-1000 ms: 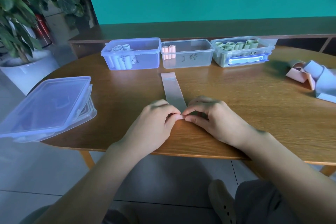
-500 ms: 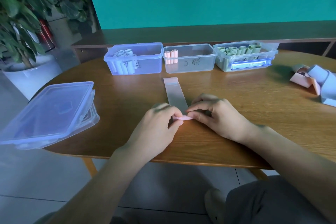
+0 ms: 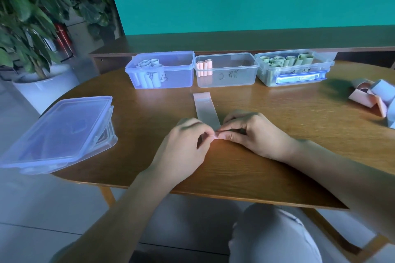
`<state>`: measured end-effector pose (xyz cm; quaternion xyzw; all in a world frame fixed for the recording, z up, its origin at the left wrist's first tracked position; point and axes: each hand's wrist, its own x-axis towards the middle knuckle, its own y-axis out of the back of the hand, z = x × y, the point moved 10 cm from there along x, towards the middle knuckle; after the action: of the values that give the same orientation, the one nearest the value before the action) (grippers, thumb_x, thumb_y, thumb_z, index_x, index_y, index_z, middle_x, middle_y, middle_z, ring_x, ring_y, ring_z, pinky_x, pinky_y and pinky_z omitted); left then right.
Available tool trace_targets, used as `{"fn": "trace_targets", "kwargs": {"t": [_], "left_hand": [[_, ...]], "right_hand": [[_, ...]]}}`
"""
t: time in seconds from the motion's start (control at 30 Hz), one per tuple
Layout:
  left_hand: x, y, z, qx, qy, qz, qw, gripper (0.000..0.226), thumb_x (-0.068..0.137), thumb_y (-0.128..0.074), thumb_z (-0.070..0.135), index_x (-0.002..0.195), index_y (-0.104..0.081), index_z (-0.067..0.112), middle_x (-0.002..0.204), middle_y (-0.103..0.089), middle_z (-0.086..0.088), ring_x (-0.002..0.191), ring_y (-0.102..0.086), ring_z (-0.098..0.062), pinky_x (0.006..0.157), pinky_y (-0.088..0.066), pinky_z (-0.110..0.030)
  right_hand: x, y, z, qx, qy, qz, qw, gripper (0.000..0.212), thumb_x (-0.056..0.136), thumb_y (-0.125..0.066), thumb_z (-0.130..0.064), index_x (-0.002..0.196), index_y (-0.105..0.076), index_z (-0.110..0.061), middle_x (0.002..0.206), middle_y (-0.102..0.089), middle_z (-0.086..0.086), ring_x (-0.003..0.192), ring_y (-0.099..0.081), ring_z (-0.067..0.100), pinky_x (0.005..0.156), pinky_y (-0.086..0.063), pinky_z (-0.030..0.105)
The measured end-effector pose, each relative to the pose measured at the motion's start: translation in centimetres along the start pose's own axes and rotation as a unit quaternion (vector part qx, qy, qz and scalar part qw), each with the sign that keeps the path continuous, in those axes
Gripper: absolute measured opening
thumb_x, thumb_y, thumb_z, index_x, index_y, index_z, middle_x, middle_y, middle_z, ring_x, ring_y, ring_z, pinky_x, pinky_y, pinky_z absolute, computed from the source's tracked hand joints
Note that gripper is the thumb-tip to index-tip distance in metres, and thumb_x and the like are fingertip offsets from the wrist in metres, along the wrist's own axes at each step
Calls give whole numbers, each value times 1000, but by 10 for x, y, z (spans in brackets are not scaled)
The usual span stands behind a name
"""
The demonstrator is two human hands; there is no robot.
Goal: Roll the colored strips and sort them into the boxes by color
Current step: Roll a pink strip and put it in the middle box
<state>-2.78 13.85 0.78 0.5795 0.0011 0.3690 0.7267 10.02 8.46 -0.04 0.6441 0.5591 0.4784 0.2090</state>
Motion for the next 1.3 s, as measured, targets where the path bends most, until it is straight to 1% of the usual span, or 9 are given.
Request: {"fn": "trace_targets", "kwargs": {"t": [0.17, 0.37, 0.5, 0.63, 0.77, 0.93, 1.07, 1.17, 1.3], "left_hand": [[6, -2, -5, 8, 12, -4, 1000, 21, 100, -55, 38, 112, -70, 31, 110, -64, 13, 95, -54, -2, 81, -39, -8], [8, -6, -8, 16, 20, -8, 1000, 27, 101, -52, 41, 122, -67, 32, 119, -61, 14, 101, -46, 3, 85, -36, -7], [9, -4, -8, 15, 10, 5, 1000, 29, 97, -58, 40, 123, -65, 30, 123, -56, 16, 112, -48, 0, 95, -44, -16], [14, -6, -12, 12, 14, -6, 1000, 18, 97, -60, 40, 113, -65, 34, 114, -58, 17, 101, -50, 0, 86, -46, -13], [19, -9, -19, 6, 31, -16, 999, 21, 98, -57, 41, 116, -66, 33, 115, -60, 15, 98, -50, 0, 76, -31, -2], [23, -13, -24, 3, 33, -16, 999, 31, 100, -52, 44, 125, -65, 31, 123, -60, 12, 101, -53, -2, 73, -29, 0], [26, -14, -24, 13, 21, -9, 1000, 35, 100, -53, 43, 129, -64, 26, 124, -58, 10, 106, -50, -1, 79, -31, -4], [29, -12, -23, 16, 11, -3, 1000, 33, 99, -56, 41, 128, -63, 27, 126, -53, 10, 107, -44, 1, 79, -27, 0], [36, -15, -27, 12, 0, -9, 1000, 19, 99, -57, 36, 116, -64, 29, 118, -56, 12, 102, -48, -1, 76, -30, 1]], "right_hand": [[5, 5, 1, -14, 20, 36, 999, 27, 95, -66, -36, 115, -77, -23, 109, -64, -9, 102, -61, -1, 90, -44, 10], [11, 2, 7, 4, 25, 17, 1000, 25, 94, -68, -38, 114, -76, -26, 106, -66, -11, 100, -64, 4, 89, -51, 20], [15, 1, 12, 0, 16, 10, 1000, 29, 96, -61, -45, 116, -75, -30, 107, -65, -12, 100, -64, 4, 90, -54, 31], [18, 1, 15, -13, 9, 2, 1000, 32, 98, -54, -50, 116, -75, -34, 108, -62, -13, 102, -63, 3, 91, -55, 36], [19, 3, 17, -39, 3, 15, 999, 34, 98, -53, -51, 118, -73, -33, 115, -59, -14, 105, -61, 4, 91, -54, 35], [20, 4, 19, -32, 12, 29, 999, 24, 95, -65, -43, 112, -73, -28, 113, -62, -17, 105, -61, 1, 89, -54, 30], [27, 2, 27, -33, -3, 20, 999, 27, 95, -62, -47, 114, -73, -30, 111, -63, -19, 104, -61, 1, 88, -55, 33], [31, 1, 30, -32, -11, 10, 999, 31, 97, -57, -52, 115, -74, -34, 110, -63, -19, 102, -62, 2, 87, -56, 34], [34, 2, 31, -33, -9, 6, 999, 33, 98, -53, -52, 117, -74, -36, 111, -64, -17, 101, -63, 2, 87, -56, 35]]}}
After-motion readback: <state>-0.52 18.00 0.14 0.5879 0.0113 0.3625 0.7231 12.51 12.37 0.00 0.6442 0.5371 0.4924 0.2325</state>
